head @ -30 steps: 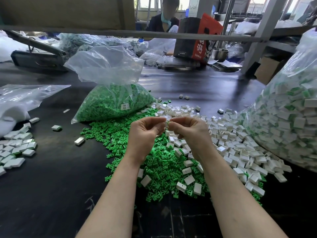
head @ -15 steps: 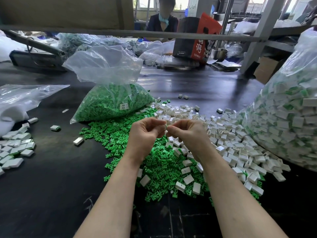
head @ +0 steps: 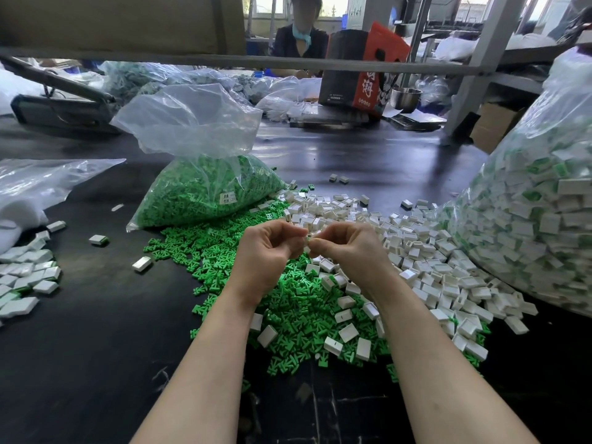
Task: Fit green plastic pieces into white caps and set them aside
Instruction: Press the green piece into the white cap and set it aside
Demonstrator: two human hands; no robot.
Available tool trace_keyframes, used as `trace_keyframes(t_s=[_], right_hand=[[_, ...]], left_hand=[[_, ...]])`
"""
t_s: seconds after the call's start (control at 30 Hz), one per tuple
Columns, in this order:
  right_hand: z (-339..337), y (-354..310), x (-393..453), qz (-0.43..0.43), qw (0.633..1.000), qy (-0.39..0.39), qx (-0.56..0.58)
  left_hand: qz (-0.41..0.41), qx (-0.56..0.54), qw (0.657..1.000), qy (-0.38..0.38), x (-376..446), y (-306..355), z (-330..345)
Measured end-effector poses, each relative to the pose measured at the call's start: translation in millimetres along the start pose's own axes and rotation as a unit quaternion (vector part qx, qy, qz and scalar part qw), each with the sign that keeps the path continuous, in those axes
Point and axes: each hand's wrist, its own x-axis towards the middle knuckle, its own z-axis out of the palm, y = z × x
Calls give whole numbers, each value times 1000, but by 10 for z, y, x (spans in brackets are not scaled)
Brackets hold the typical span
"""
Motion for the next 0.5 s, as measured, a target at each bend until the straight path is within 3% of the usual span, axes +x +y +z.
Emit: trace_keyframes(t_s=[0.5], right_hand=[[1, 34, 13, -14, 999, 8, -48]], left_hand=[[8, 29, 1000, -9, 5, -29, -32]])
